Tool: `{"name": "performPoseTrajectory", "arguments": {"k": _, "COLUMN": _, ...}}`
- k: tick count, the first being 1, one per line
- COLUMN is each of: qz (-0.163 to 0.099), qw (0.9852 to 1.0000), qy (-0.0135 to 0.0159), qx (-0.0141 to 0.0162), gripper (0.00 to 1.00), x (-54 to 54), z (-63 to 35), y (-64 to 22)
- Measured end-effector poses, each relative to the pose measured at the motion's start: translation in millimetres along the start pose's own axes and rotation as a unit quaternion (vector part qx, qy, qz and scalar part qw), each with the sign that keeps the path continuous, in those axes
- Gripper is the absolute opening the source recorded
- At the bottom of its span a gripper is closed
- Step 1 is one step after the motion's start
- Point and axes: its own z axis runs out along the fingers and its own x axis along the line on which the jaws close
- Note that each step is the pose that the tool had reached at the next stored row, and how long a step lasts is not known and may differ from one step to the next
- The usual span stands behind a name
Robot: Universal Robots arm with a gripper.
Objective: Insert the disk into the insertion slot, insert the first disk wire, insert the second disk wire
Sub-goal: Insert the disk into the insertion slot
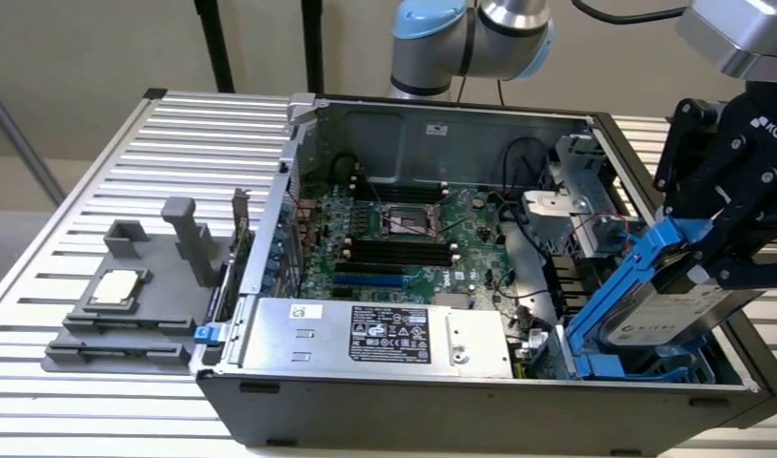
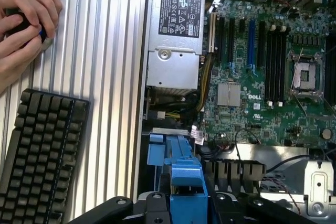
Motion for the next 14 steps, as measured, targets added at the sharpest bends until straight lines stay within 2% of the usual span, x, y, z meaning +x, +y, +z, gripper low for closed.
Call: {"name": "performPoseTrajectory", "arguments": {"k": 14, "qz": -0.005, "qw": 1.0, "qy": 0.0004, "qx": -0.0003, "gripper": 0.32, "x": -5.7, "z": 5.3, "y": -0.4}}
